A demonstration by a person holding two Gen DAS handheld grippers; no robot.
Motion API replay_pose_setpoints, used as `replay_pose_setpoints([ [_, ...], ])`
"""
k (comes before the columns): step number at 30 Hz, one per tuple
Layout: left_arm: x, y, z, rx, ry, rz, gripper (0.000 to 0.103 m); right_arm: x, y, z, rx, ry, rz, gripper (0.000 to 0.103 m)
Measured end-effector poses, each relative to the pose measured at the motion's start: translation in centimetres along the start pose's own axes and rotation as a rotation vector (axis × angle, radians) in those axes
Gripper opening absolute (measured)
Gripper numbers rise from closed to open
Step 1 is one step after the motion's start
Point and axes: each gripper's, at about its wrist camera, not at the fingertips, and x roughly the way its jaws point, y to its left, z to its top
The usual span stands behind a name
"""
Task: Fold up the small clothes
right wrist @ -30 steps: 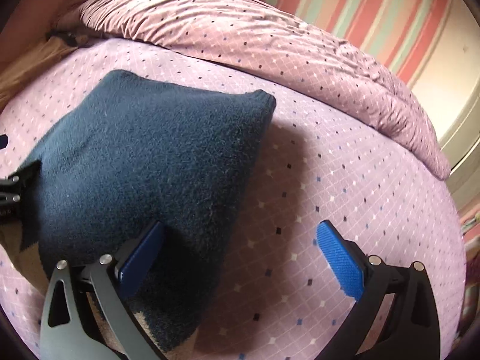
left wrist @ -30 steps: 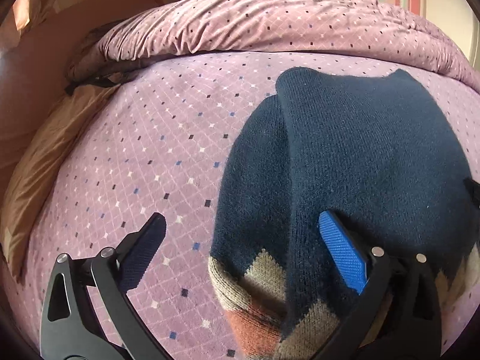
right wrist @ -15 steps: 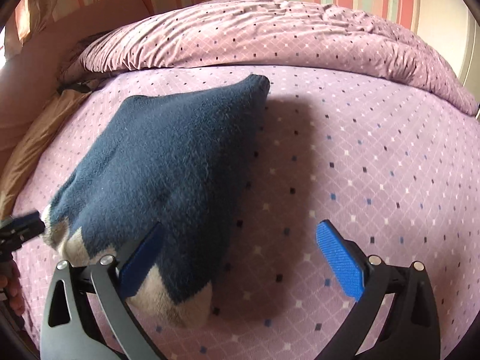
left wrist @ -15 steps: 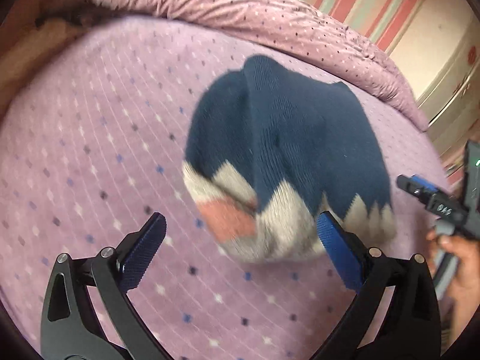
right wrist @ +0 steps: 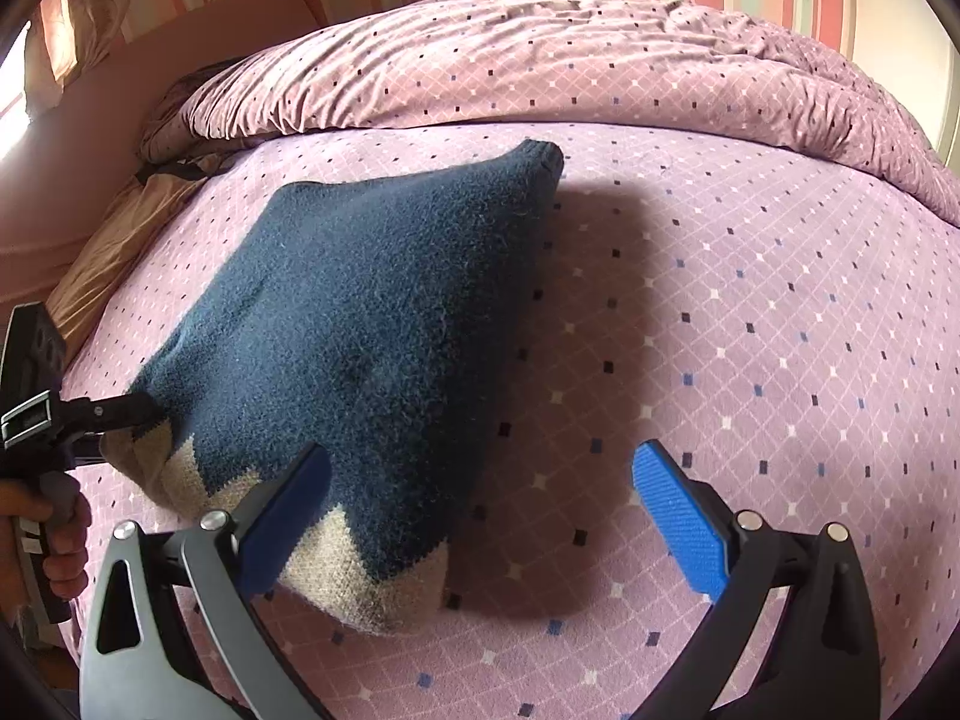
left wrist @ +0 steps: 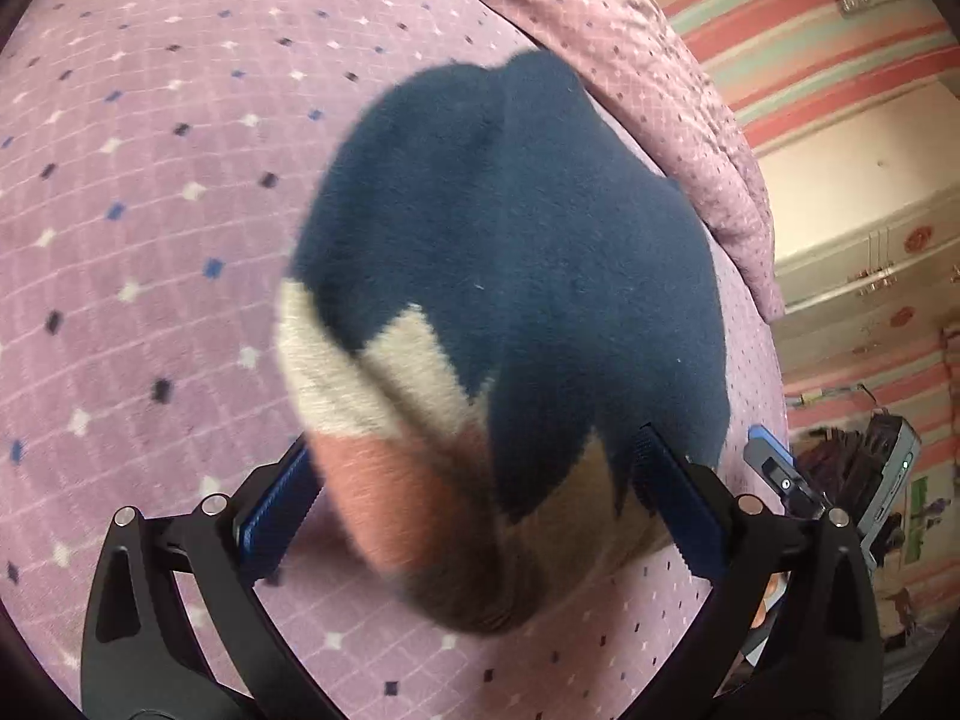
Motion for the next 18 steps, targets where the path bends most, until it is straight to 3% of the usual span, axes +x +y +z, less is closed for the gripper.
replay_pose_setpoints([
  [6, 0.9, -1.8, -0.1, 0.041, 0.025, -0.015, 0.099, 0.6, 0.1, -0.1, -0.011, 0.016, 0.01, 0.101],
  [11, -0.3, -1.0, -0.8, 0.026, -0.017, -0.008, 0.082, 1.1, 0.4, -0.5, -0.012, 0.026, 0.029, 0.101],
  [18, -0.9, 0.0, -1.4, 0.016, -0.048, 0.005, 0.069, 2.2, 0.3, -1.2, 0.025, 0.054, 0.072, 0.101],
])
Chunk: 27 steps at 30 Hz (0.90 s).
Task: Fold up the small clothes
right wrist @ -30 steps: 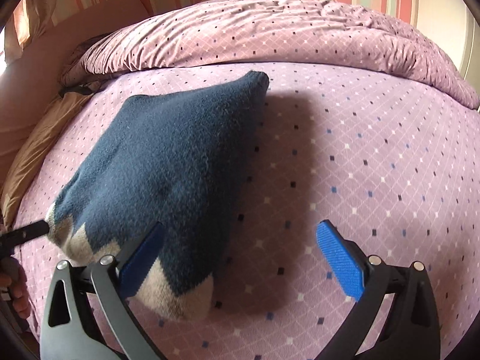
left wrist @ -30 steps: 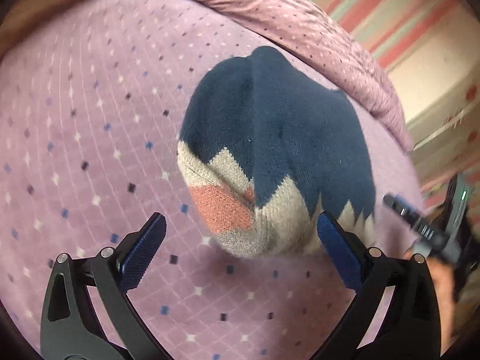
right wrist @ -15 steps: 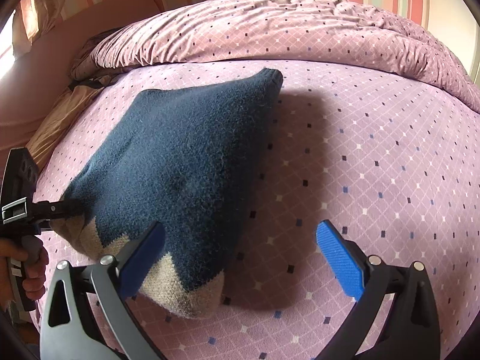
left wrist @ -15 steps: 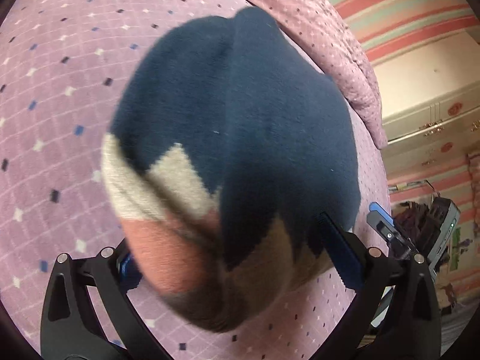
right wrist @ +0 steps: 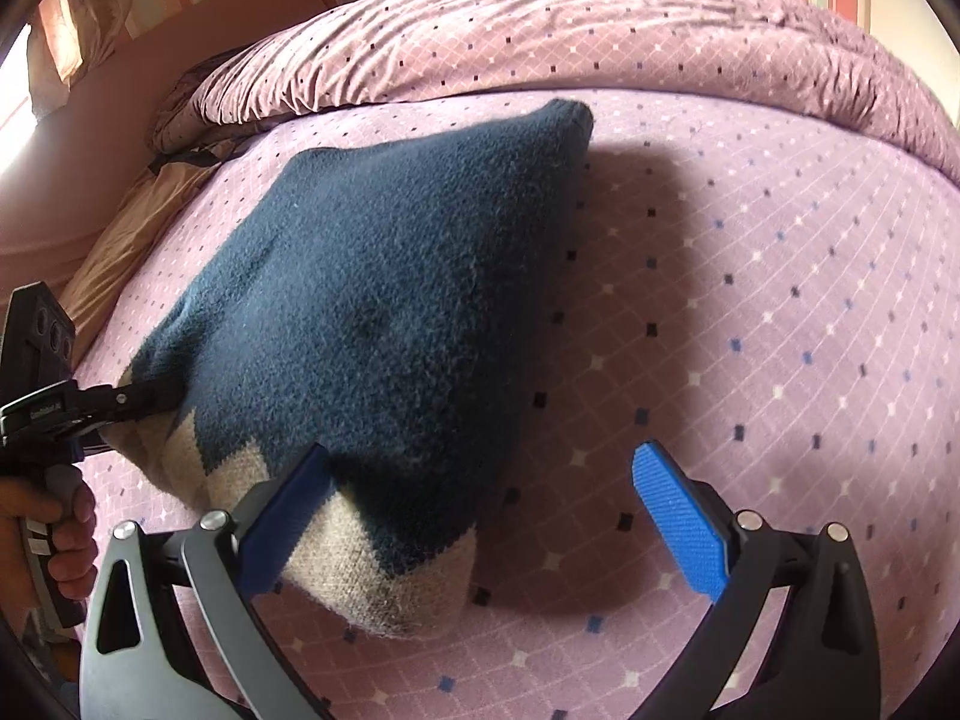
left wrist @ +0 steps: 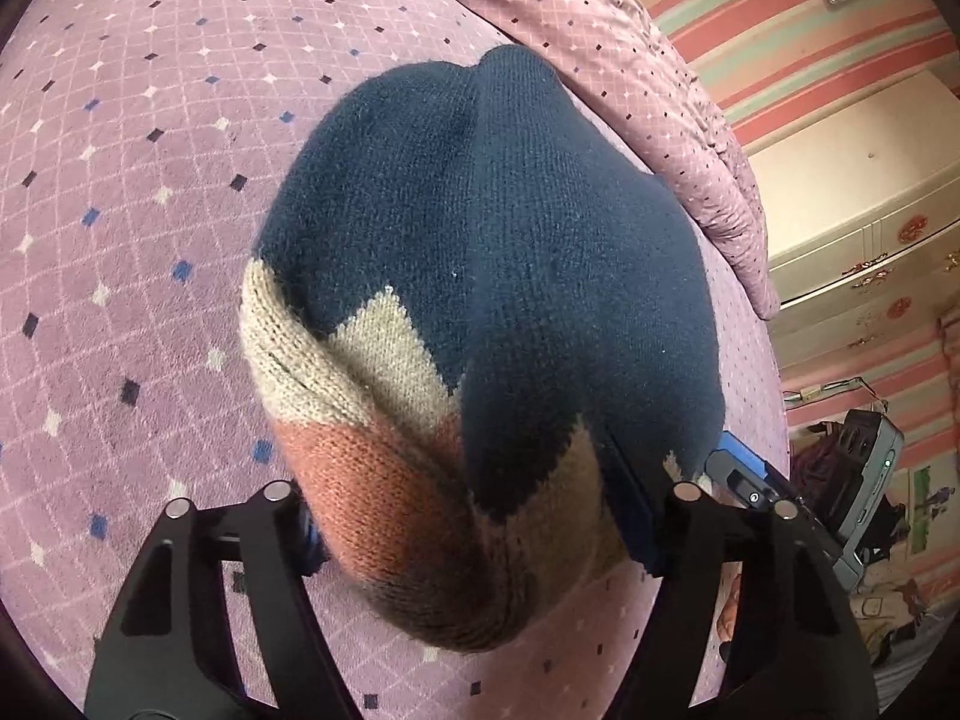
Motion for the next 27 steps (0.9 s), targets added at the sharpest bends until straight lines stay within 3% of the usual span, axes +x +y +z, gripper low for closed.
replay_pose_setpoints([
  [3, -0.1, -0.5, 0.3, 0.022, -0.006, 0.015, 0.06, 0.6, -0.6, -0.2, 0.049, 0.012, 0.045, 0.101],
  [5, -0.3, -0.8, 0.2, 0.036, -0.011, 0.023, 0.056, 1.1, -1.7, -0.2, 0.136, 0.027, 0.123, 0.101],
  [8, -0.3, -1.4, 0.4, 0.054, -0.021, 0.045, 0.053, 2.2, -3.3, -0.3, 0.267, 0.055, 0.225, 0.101],
  [14, -0.6, -1.9, 0.1, 0.067, -0.049, 0.075, 0.051, 4.2, -3.4, 0.0, 0.355, 0.097, 0.33, 0.101],
  [18, -0.6, -1.9, 0.3, 0.063, -0.051, 0.075, 0.051, 6.2, -4.0, 0.4, 0.424, 0.131, 0.457, 0.101],
  [24, -0.6, -2.1, 0.5, 0.073, -0.046, 0.077, 0.051, 6.6, -4.7, 2.0, 0.456, 0.109, 0.497, 0.101],
  [27, -0.5, -2.1, 0.4, 0.079, -0.044, 0.074, 0.051, 7.5, -4.1, 3.0, 0.444, 0.152, 0.526, 0.101],
])
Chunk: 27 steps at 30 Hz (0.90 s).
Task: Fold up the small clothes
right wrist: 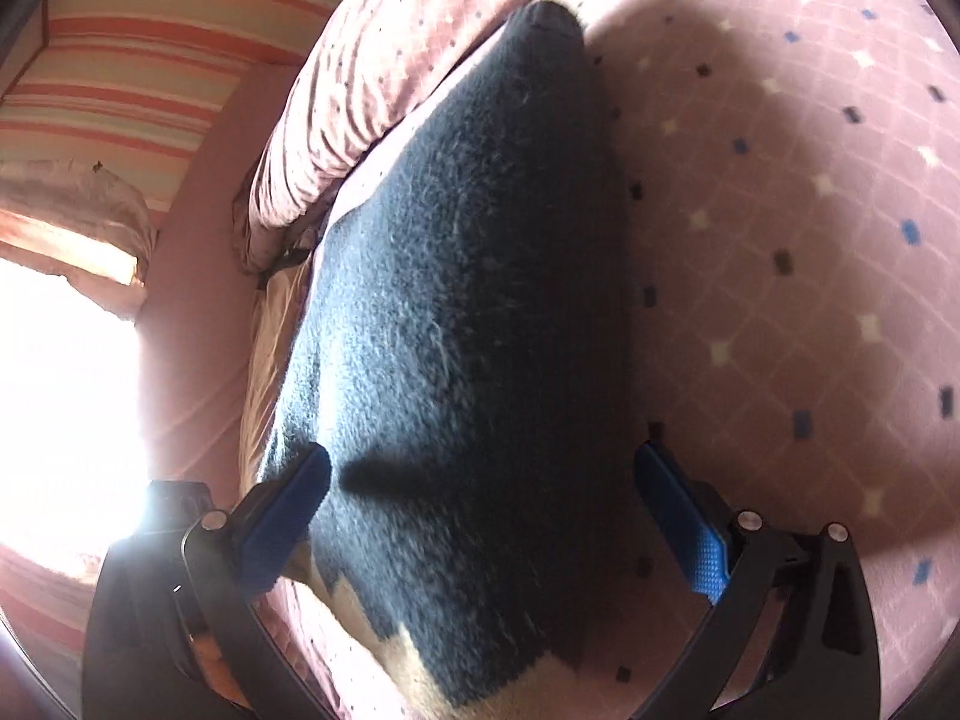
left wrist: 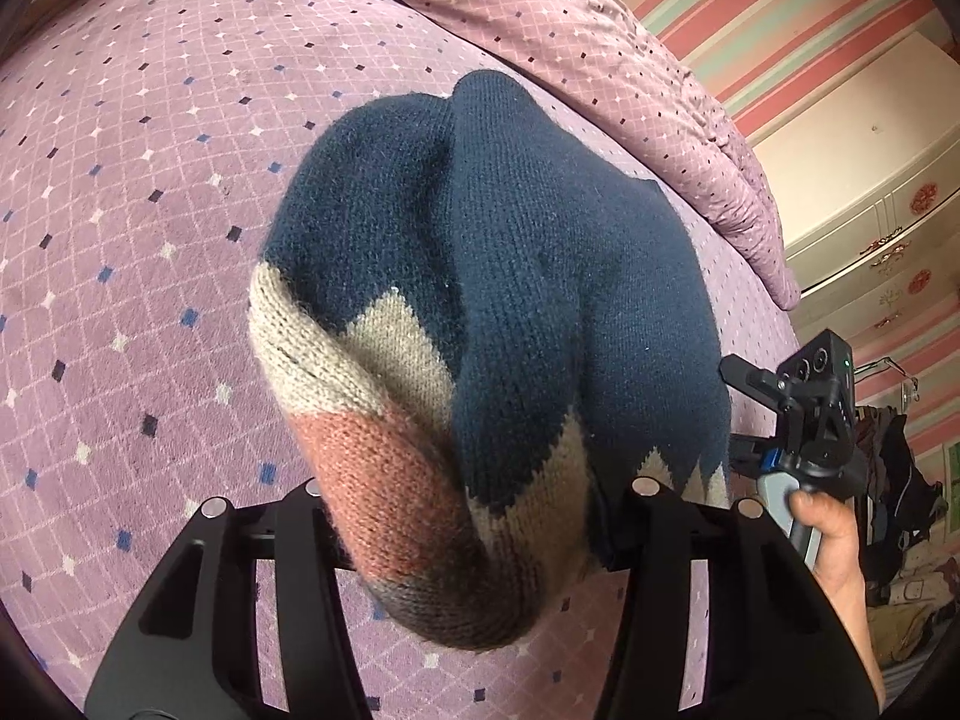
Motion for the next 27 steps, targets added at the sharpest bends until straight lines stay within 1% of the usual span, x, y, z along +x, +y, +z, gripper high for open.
replay_pose_setpoints([
  [1, 0.0, 0.0, 0.0, 0.002, 0.0, 0.001, 0.051, 0.5, 0.1, 0.1, 0.007, 0.026, 0.014, 0.102],
  [2, 0.1, -0.1, 0.0, 0.005, 0.001, 0.001, 0.051, 0.7, 0.1, 0.3, 0.004, 0.039, 0.008, 0.101],
  [3, 0.1, 0.0, 0.0, 0.005, 0.002, 0.0, 0.051, 1.0, 0.4, 0.4, -0.004, 0.044, -0.002, 0.1],
  [4, 0.1, 0.0, 0.1, 0.004, 0.002, 0.0, 0.051, 1.3, 0.6, 0.6, -0.009, 0.043, -0.008, 0.096],
  [5, 0.1, 0.0, 0.1, 0.005, 0.002, -0.002, 0.051, 1.5, 0.7, 1.0, -0.012, 0.038, -0.015, 0.09],
  [6, 0.1, -0.1, 0.2, 0.005, 0.001, -0.004, 0.051, 1.4, 0.9, 0.9, -0.02, 0.029, -0.021, 0.086],
  [8, 0.1, -0.3, 0.2, 0.018, -0.001, 0.0, 0.052, 1.1, 2.0, 0.7, -0.1, 0.002, -0.047, 0.067],
  [10, 0.0, -0.6, 0.2, 0.027, -0.009, -0.002, 0.052, 0.5, 2.9, 0.4, -0.154, -0.015, -0.057, 0.061],
  [15, -1.0, -1.2, 0.4, 0.046, -0.043, -0.017, 0.051, -0.8, 5.2, -0.2, -0.226, -0.07, -0.073, 0.056],
  [18, -2.2, -2.5, 0.6, 0.088, -0.071, -0.04, 0.051, -2.1, 6.8, -0.4, -0.271, -0.115, -0.074, 0.055],
  [21, -3.0, -3.9, 0.6, 0.118, -0.08, -0.063, 0.051, -4.0, 8.0, -0.3, -0.309, -0.145, -0.069, 0.055],
  [23, -3.5, -4.9, 0.5, 0.131, -0.083, -0.083, 0.051, -5.9, 8.7, -0.4, -0.338, -0.165, -0.071, 0.054],
  [27, -4.2, -8.4, -0.6, 0.176, -0.09, -0.133, 0.051, -10.7, 9.6, -1.1, -0.385, -0.207, -0.074, 0.054],
])
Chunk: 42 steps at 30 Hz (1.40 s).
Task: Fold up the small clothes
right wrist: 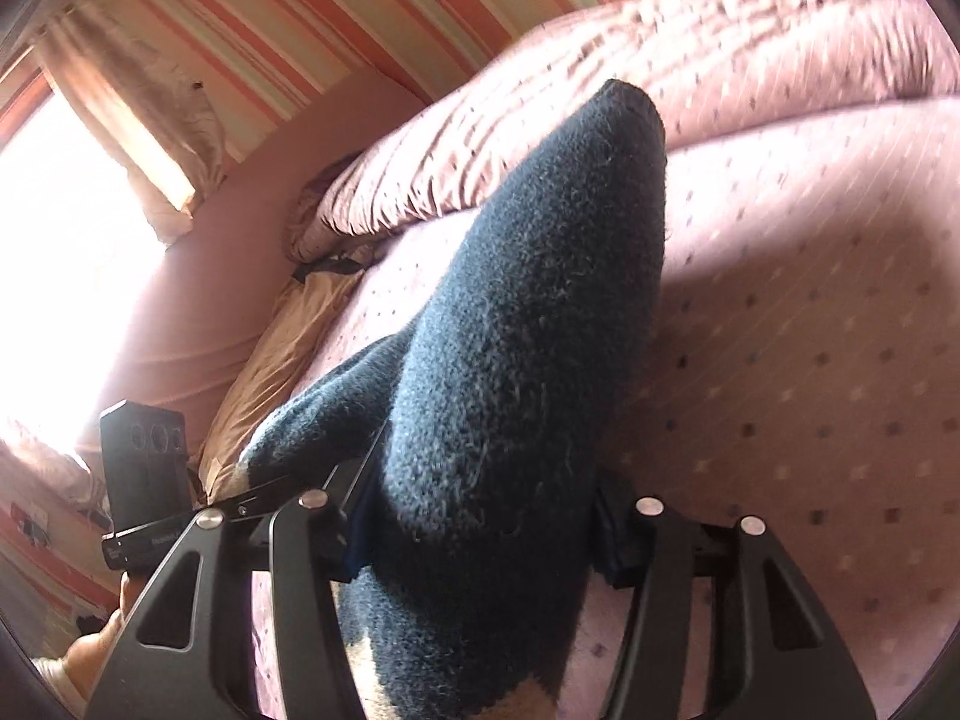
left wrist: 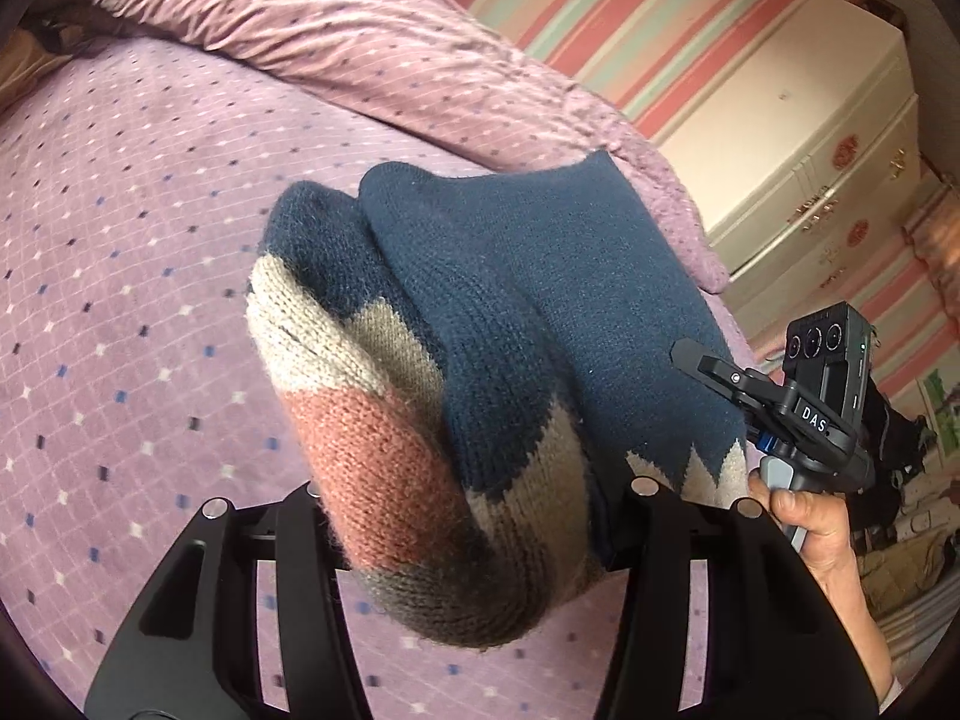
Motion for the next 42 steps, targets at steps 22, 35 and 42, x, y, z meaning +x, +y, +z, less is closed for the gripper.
replay_pose_setpoints([
  [22, 9.4, -30.5, -17.9, 0.172, 0.034, -0.14, 0.051, -36.2, -13.2, -6.5, -0.052, -0.133, -0.159, 0.054],
  [35, 14.5, -30.8, -28.2, 0.115, 0.062, 0.02, 0.054, -35.4, -24.3, -12.2, 0.037, -0.01, -0.238, 0.077],
  [42, 10.4, -31.4, -29.3, 0.151, -0.021, 0.067, 0.058, -37.2, -21.8, -13.4, -0.02, -0.035, -0.455, 0.092],
])
